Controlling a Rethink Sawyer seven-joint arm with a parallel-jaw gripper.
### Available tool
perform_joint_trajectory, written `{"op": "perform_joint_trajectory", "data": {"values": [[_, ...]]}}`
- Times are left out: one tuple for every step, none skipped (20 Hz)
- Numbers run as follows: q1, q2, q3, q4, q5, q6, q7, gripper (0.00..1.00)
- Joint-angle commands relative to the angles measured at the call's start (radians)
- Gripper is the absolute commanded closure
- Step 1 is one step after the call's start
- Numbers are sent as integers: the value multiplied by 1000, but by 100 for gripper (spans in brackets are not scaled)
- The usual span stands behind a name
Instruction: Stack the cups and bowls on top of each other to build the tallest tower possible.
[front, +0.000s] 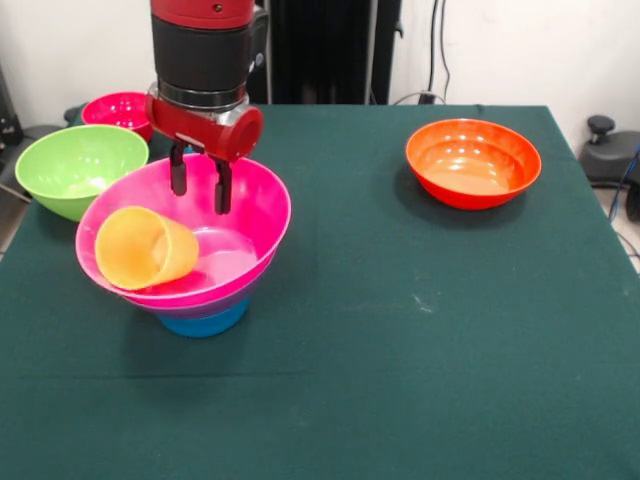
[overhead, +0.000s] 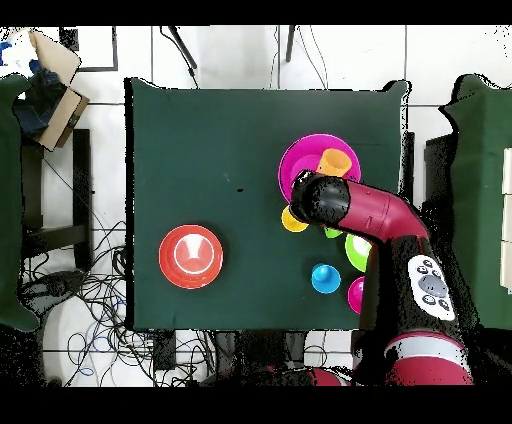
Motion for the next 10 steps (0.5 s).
{"op": "perform_joint_trajectory", "data": {"values": [[-1, -15, 74, 19, -75, 53, -76, 0], [2, -24, 72, 15, -75, 68, -77, 0], [7, -46, 66, 9, -73, 104, -85, 0], [10, -60, 62, 5, -72, 126, -89, 0], [15, -84, 53, -3, -72, 167, -101, 0], [15, -95, 51, -6, -71, 185, -107, 0], [18, -107, 47, -12, -73, 203, -111, 0], [17, -111, 48, -16, -74, 213, -115, 0], [18, -117, 47, -27, -78, 228, -121, 0], [18, -123, 46, -38, -82, 243, -127, 0]]}}
